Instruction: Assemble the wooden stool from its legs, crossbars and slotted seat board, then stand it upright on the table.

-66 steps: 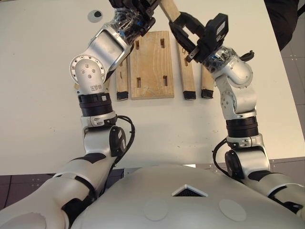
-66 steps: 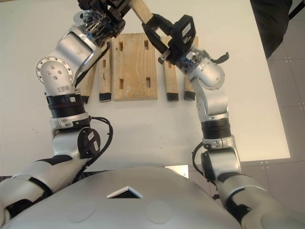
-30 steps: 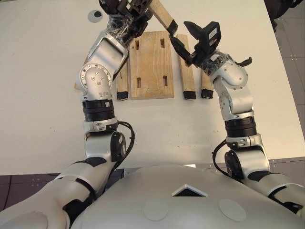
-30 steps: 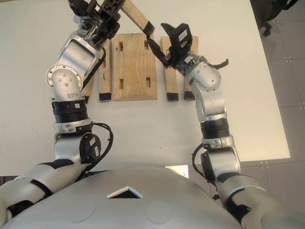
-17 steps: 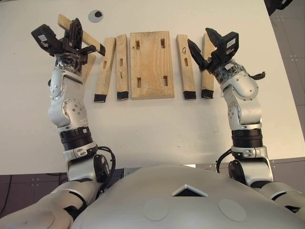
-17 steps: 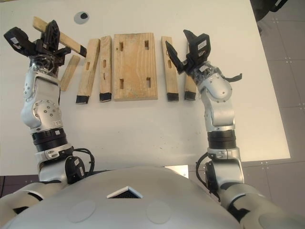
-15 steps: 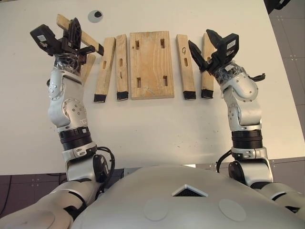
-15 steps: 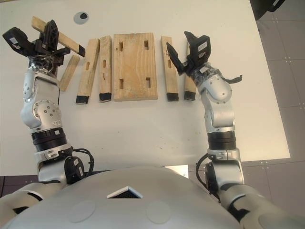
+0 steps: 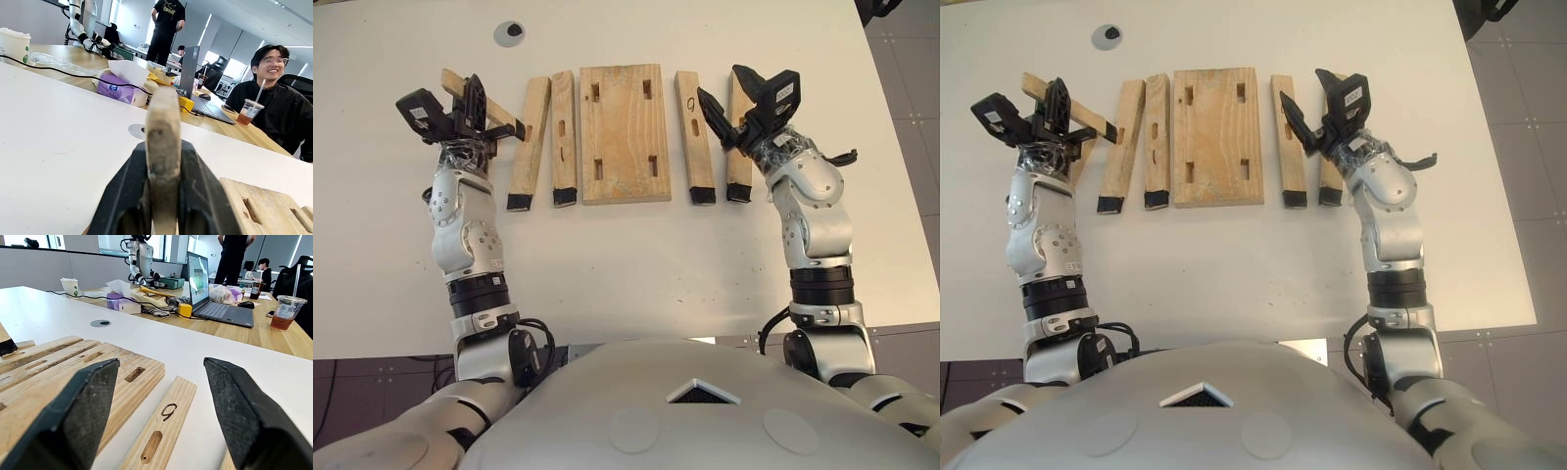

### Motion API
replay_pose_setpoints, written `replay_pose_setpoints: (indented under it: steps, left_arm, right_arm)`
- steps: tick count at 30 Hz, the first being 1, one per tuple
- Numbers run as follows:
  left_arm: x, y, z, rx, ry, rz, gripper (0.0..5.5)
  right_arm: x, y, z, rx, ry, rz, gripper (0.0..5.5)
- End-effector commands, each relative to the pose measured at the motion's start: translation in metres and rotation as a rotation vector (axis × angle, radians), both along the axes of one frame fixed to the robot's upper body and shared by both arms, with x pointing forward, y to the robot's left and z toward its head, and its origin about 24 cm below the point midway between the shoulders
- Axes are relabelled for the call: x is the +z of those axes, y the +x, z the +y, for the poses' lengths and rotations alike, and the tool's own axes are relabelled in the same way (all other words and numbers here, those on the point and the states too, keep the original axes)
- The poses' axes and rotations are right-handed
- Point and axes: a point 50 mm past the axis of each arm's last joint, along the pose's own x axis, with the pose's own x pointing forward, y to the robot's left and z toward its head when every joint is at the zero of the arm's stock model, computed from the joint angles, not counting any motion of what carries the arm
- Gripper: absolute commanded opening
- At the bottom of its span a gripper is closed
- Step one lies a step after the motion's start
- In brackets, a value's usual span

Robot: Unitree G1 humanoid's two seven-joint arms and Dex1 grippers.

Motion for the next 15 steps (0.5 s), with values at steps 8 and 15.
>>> replay_pose_setpoints:
  steps: [8, 15]
  left_arm:
    - [-0.002, -0.001, 0.000, 0.009, -0.005, -0.007, 0.38]
    - [-0.009, -0.001, 0.000, -0.002, -0.001, 0.017, 0.38]
  right_arm:
    - [-0.005, -0.004, 0.000, 0.037, -0.033, 0.046, 3.18]
    - [-0.007, -0.004, 0.003, 0.064, -0.064, 0.061, 3.18]
